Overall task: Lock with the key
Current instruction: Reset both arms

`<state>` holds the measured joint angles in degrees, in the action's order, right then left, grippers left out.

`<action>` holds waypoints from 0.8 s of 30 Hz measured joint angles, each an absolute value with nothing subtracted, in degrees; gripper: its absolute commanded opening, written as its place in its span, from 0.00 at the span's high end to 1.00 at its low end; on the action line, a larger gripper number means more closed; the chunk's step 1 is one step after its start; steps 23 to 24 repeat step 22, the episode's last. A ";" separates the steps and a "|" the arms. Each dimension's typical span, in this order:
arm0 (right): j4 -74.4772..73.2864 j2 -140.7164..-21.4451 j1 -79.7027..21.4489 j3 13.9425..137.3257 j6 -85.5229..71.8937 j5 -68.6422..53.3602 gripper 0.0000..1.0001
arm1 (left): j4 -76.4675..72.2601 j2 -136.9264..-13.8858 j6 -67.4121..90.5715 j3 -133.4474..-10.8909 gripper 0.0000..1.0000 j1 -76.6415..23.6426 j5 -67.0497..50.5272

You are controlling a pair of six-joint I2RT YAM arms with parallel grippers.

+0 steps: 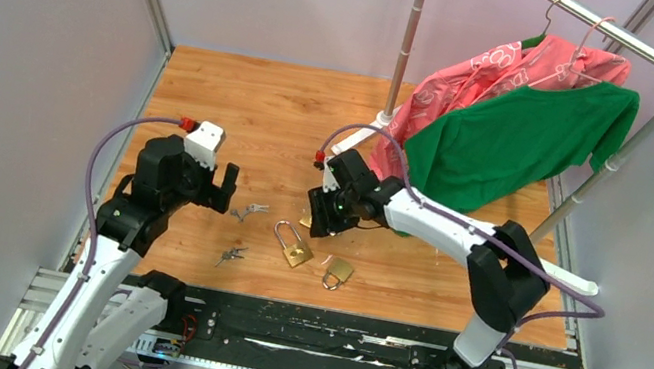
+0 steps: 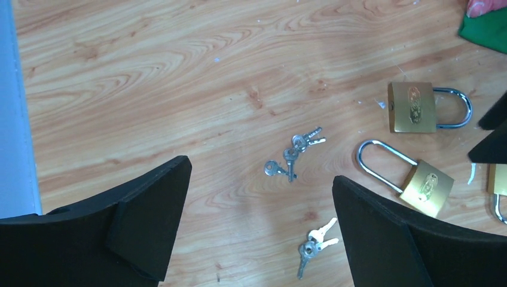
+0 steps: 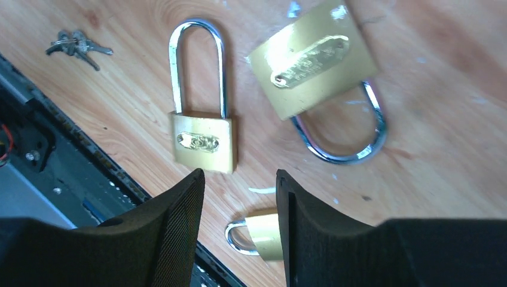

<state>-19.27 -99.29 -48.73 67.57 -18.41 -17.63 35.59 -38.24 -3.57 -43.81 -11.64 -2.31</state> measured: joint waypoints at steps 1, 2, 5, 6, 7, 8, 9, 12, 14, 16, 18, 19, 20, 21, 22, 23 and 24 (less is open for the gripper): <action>-20.51 -98.74 -48.73 68.36 -18.15 -15.94 0.47 | 35.35 -38.04 -3.51 -43.70 0.00 -11.62 -2.09; -22.11 -97.62 -48.73 68.95 -17.85 -13.74 0.46 | 34.70 -37.63 -3.44 -43.40 0.00 -11.55 -1.78; -26.41 -91.48 -48.42 68.90 -16.64 -7.68 0.44 | 32.71 -36.58 -4.16 -42.44 0.00 -11.29 0.23; -27.40 -88.33 -47.97 68.49 -16.34 -5.52 0.43 | 31.57 -36.16 -4.78 -41.78 0.00 -11.18 1.15; -27.88 -84.99 -47.20 67.83 -16.05 -3.53 0.42 | 30.04 -35.73 -5.63 -40.75 0.00 -11.00 2.11; -27.77 -81.71 -46.13 66.61 -15.84 -1.87 0.40 | 28.73 -35.33 -6.42 -39.68 0.00 -10.87 2.98; -28.05 -77.67 -44.38 64.95 -15.59 0.23 0.37 | 27.18 -34.81 -7.42 -38.30 0.00 -10.68 4.08; -28.42 -66.81 -37.30 58.50 -15.77 7.05 0.29 | 22.70 -33.74 -9.80 -33.87 0.00 -10.24 7.01; -28.29 -61.06 -32.80 53.63 -16.45 12.71 0.25 | 19.46 -33.28 -10.94 -30.61 0.00 -9.93 8.29; -28.47 -55.86 -30.22 48.45 -18.55 19.55 0.23 | 16.53 -32.88 -11.44 -27.44 0.00 -9.67 9.13; -28.60 -50.98 -29.67 43.86 -20.86 26.76 0.22 | 14.72 -32.69 -11.38 -25.15 0.00 -9.43 9.56; -28.58 -48.80 -29.63 42.09 -21.89 29.67 0.22 | 14.02 -32.47 -11.29 -24.14 0.00 -9.39 9.72; -28.53 -47.03 -29.61 40.75 -22.76 31.99 0.23 | 13.39 -32.27 -11.14 -23.38 0.00 -9.37 9.74; -28.40 -45.54 -29.56 39.66 -23.46 34.11 0.23 | 13.15 -32.10 -11.07 -22.98 0.00 -9.37 9.72; -28.32 -44.49 -29.56 38.83 -24.16 35.97 0.21 | 12.91 -32.03 -10.94 -22.83 0.00 -9.37 9.72; -28.32 -44.49 -29.56 38.83 -24.16 35.97 0.21 | 12.91 -32.03 -10.94 -22.83 0.00 -9.37 9.72; -28.32 -44.49 -29.56 38.83 -24.16 35.97 0.21 | 12.91 -32.03 -10.94 -22.83 0.00 -9.37 9.72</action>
